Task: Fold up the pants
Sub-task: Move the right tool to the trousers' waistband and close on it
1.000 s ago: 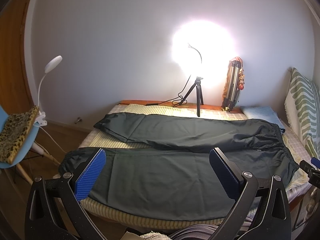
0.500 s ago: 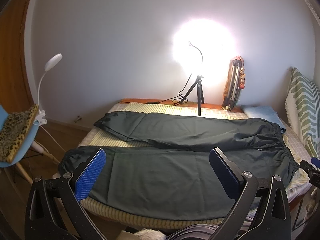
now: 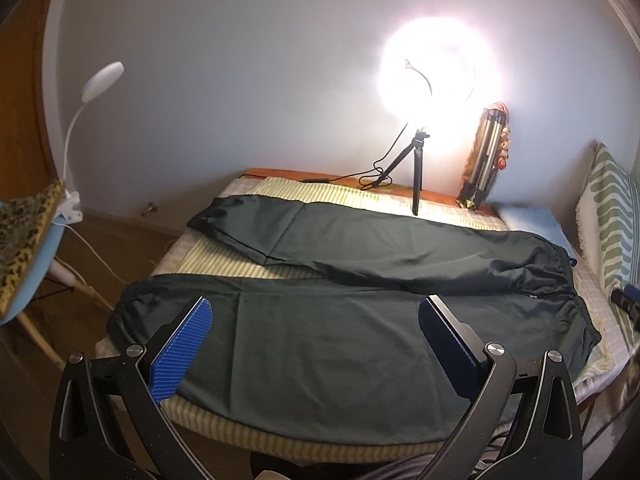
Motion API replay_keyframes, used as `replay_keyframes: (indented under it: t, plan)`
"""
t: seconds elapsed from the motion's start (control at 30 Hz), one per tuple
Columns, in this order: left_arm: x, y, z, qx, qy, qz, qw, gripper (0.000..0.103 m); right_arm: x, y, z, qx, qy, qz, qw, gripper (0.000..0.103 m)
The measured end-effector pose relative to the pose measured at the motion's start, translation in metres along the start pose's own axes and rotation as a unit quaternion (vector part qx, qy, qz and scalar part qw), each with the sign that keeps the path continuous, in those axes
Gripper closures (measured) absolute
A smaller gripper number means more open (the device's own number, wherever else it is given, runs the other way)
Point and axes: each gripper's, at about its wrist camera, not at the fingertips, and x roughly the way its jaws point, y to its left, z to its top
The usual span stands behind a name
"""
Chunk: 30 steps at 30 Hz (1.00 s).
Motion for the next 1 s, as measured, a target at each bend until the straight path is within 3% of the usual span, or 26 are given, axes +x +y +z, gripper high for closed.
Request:
replay_keyframes:
  t: [0.13, 0.27, 0.5, 0.7, 0.77, 1.0]
  plan:
    - [0.017, 0.022, 0.012, -0.008, 0.003, -0.003, 1.0, 0.0, 0.026, -0.003, 0.033, -0.009, 0.015, 0.037, 0.999, 0.0]
    - [0.035, 0.035, 0.029, -0.002, 0.012, 0.003, 0.9999, 0.001, 0.06, -0.006, 0.062, -0.031, 0.028, 0.042, 0.998, 0.0]
    - [0.075, 0.047, 0.059, 0.024, 0.035, 0.01, 0.9991, 0.008, 0.131, -0.006, 0.11, -0.045, 0.058, 0.09, 0.993, 0.0]
    - [0.12, 0.058, 0.082, 0.037, 0.062, 0.002, 0.9974, 0.013, 0.191, 0.018, 0.148, -0.109, 0.095, 0.118, 0.982, 0.0]
    - [0.136, 0.06, 0.087, 0.042, 0.075, -0.002, 0.9963, 0.015, 0.214, 0.028, 0.158, -0.131, 0.11, 0.125, 0.977, 0.005]
    - [0.195, 0.067, 0.095, 0.036, 0.114, -0.002, 0.9928, 0.016, 0.295, 0.06, 0.167, -0.176, 0.15, 0.144, 0.962, 0.012]
